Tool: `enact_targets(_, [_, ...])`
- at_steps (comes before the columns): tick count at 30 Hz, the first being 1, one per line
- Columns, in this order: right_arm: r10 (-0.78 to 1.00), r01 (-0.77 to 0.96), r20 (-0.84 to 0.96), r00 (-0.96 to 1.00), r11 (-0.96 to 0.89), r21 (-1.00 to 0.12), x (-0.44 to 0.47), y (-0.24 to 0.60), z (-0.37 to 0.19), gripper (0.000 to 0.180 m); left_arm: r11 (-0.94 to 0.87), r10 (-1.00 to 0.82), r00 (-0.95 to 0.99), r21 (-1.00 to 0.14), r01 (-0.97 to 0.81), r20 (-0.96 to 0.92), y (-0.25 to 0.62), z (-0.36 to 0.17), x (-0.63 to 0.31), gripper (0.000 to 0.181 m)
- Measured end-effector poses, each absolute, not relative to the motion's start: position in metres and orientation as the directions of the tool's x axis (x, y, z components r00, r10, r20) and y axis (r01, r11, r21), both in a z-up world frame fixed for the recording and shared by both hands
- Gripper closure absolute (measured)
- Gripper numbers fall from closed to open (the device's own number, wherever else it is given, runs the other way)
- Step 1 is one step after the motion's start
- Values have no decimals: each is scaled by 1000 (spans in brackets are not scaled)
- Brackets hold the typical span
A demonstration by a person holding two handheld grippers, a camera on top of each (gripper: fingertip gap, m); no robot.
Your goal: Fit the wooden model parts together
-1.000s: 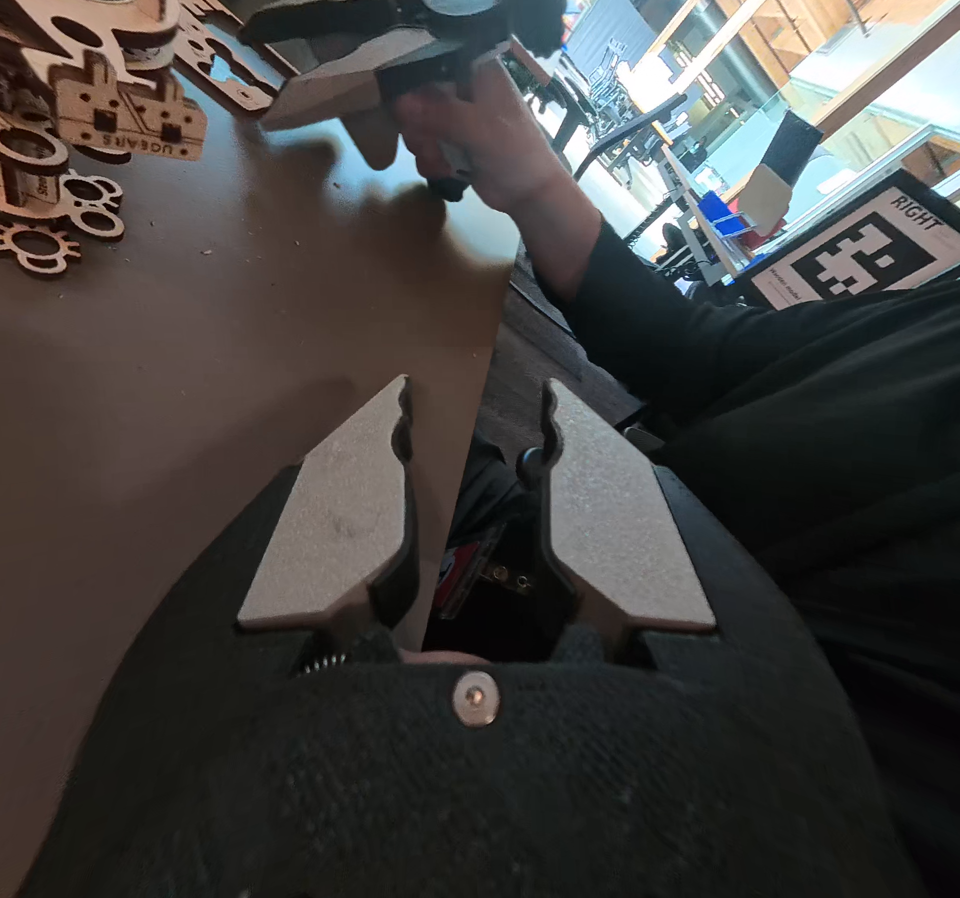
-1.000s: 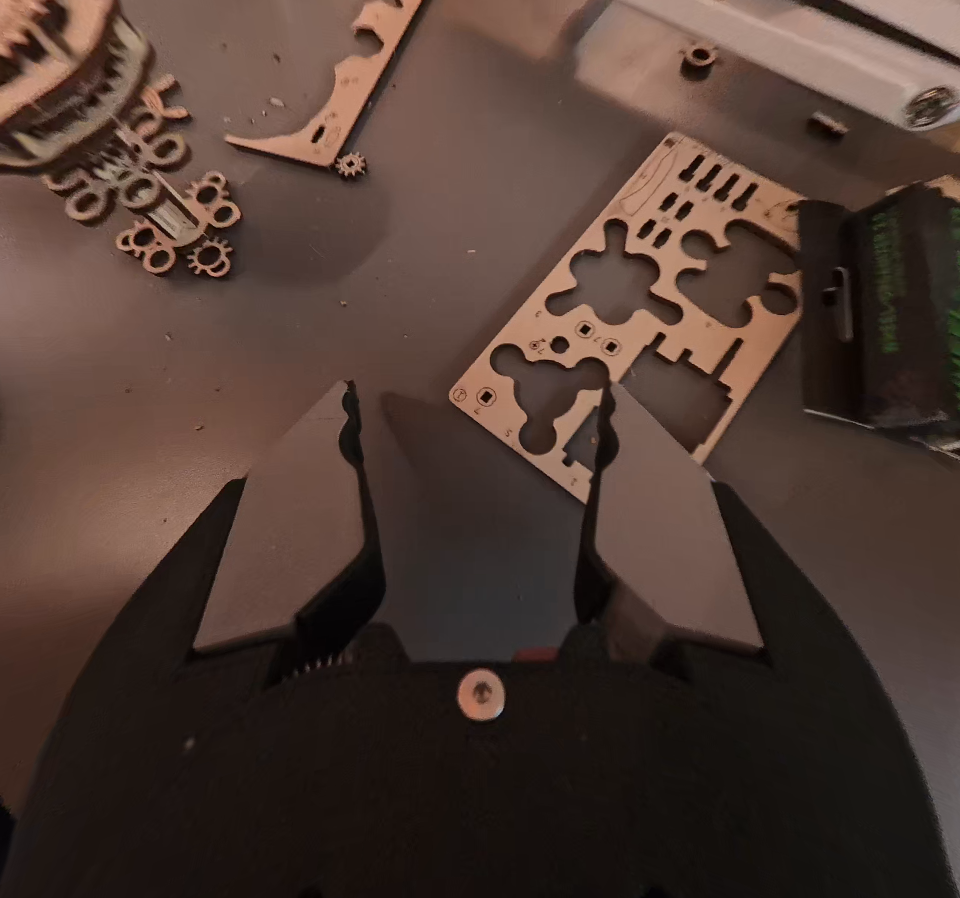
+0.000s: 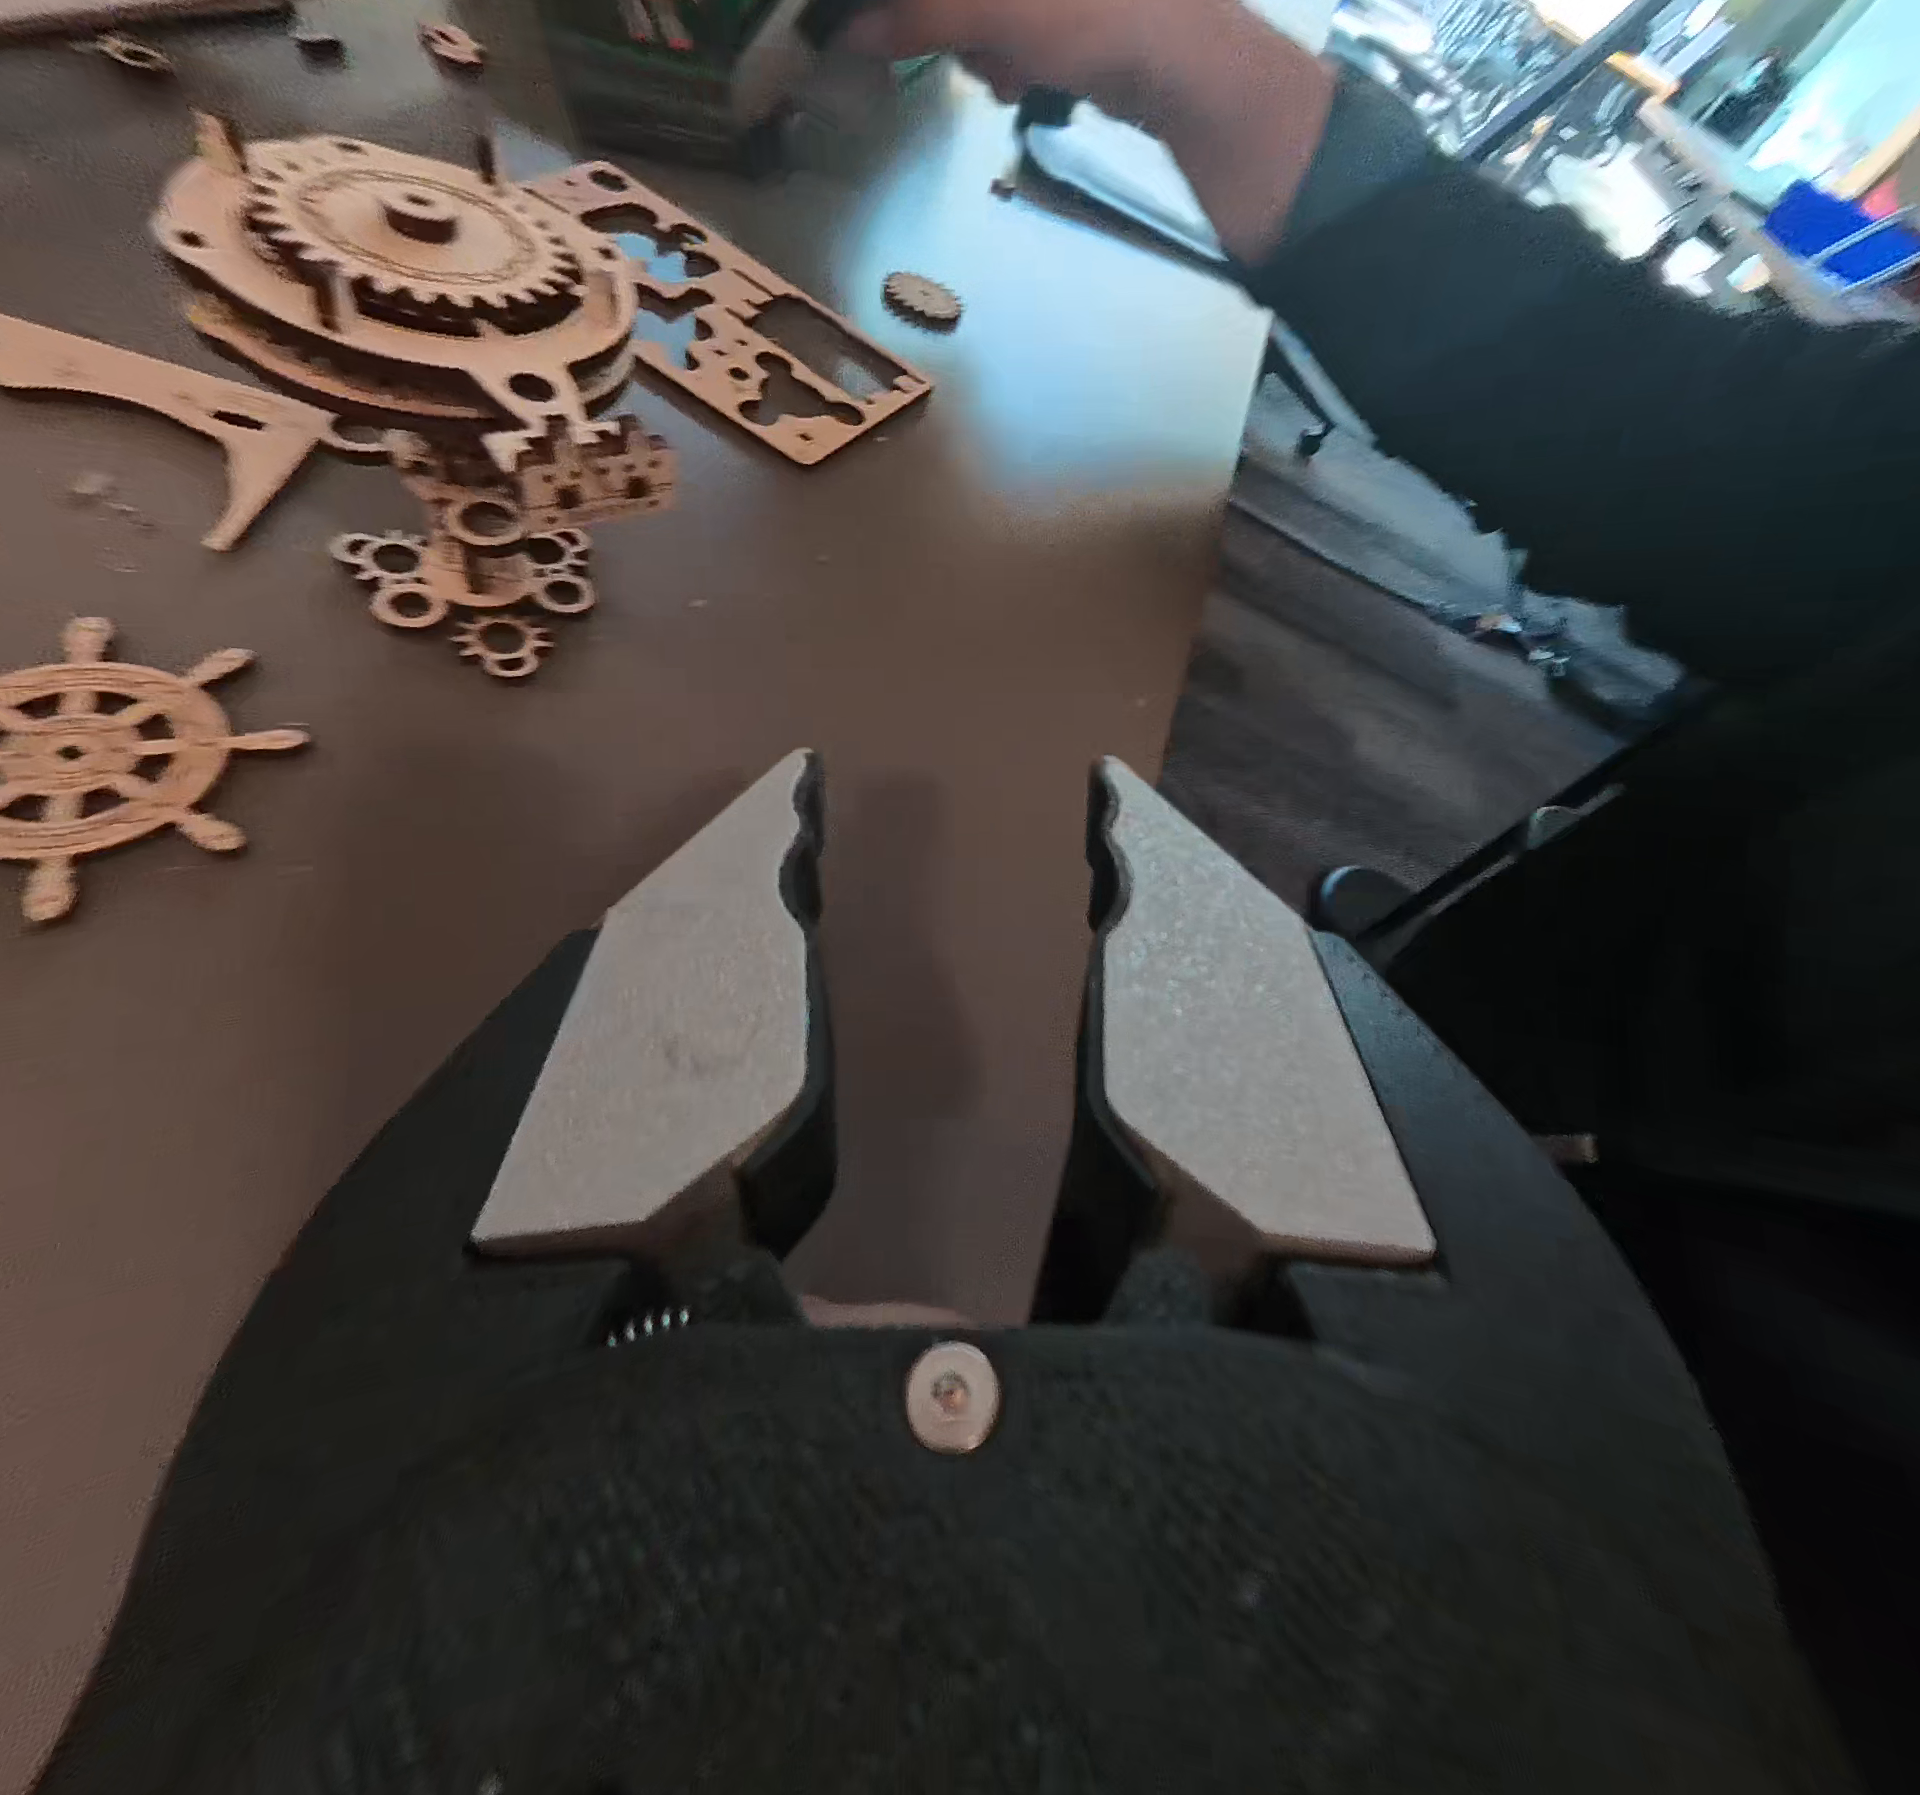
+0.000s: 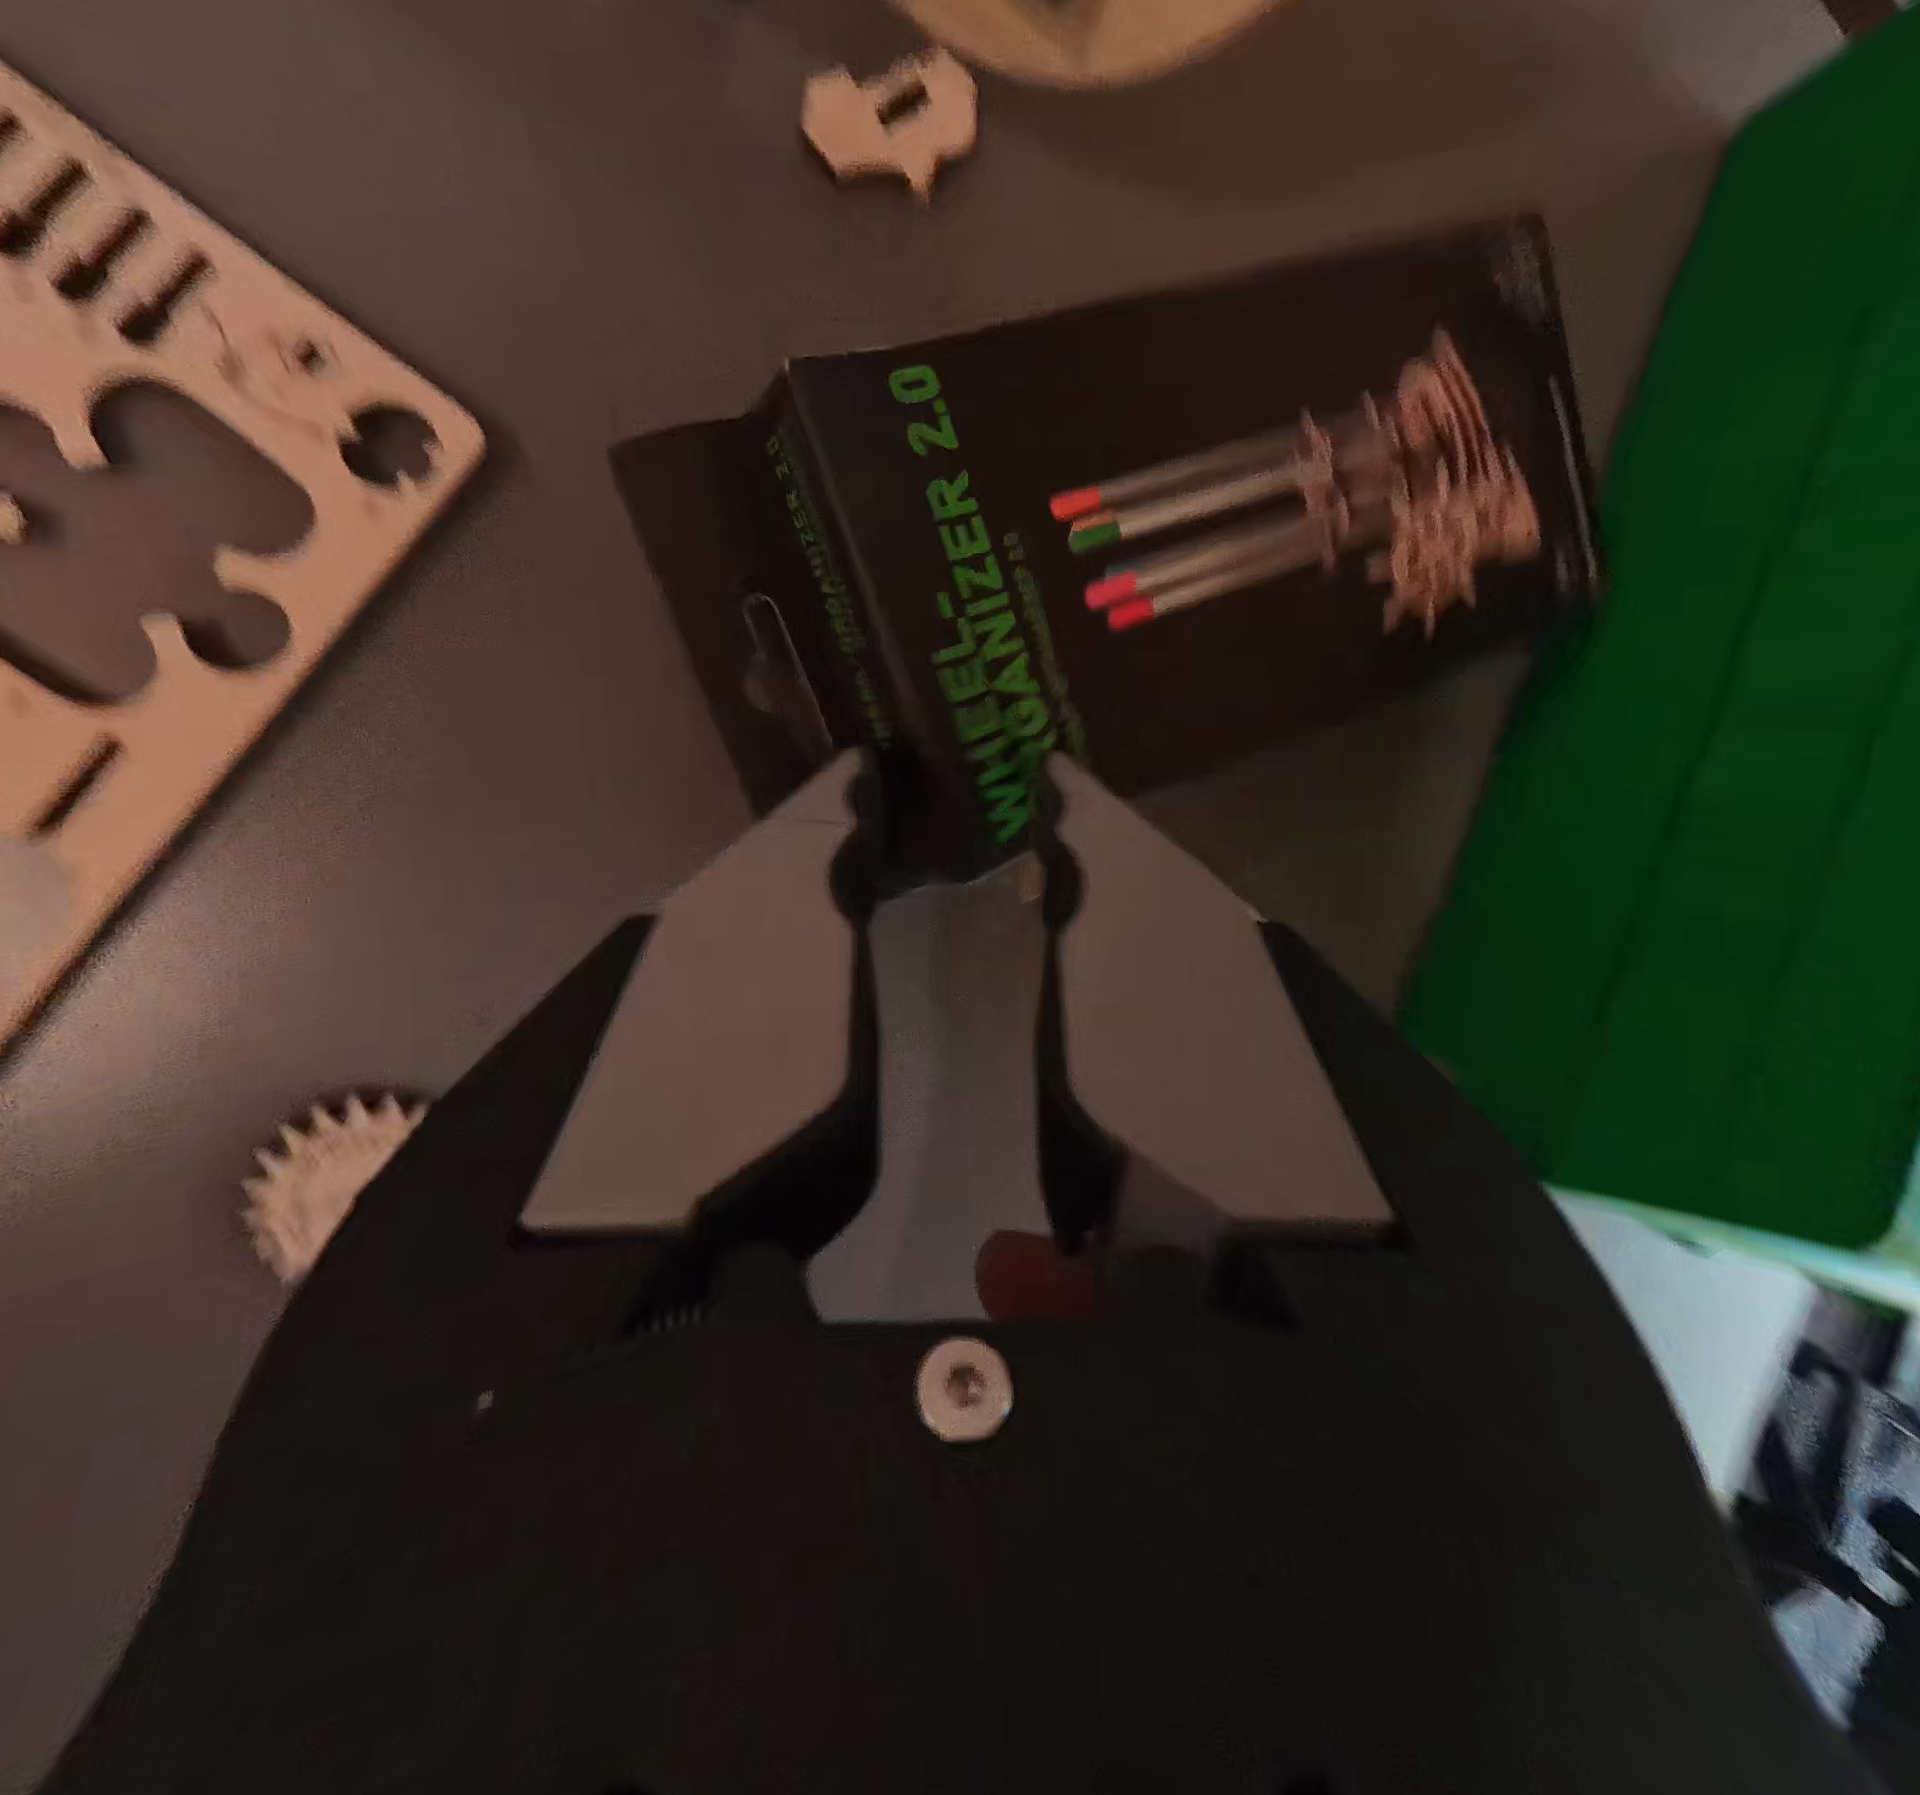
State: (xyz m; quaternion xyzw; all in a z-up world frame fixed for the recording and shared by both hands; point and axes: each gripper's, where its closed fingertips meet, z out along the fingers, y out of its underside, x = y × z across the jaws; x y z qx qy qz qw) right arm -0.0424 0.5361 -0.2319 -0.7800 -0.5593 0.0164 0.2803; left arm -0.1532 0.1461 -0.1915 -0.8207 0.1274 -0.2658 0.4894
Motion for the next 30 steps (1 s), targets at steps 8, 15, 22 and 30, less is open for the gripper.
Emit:
enact_targets(8, [797, 726, 274, 539, -275, -630, 24, 544, -140, 149, -439, -441, 852, -896, 71, 284, 149, -189, -194, 133])
enact_targets(15, [914, 449, -183, 363, -343, -825, -83, 490, -174, 112, -309, -450, 874, -950, 41, 184, 164, -173, -205, 137])
enact_targets(22, [816, 426, -375, 439, -557, -713, -152, 519, -219, 94, -126, -459, 861, -976, 179, 217, 168, -143, -222, 149])
enact_targets(30, [815, 507, -94, 572, -441, -740, -161, 569, -243, 109, -67, -452, 870, -980, 188, 197, 167, -136, -226, 154])
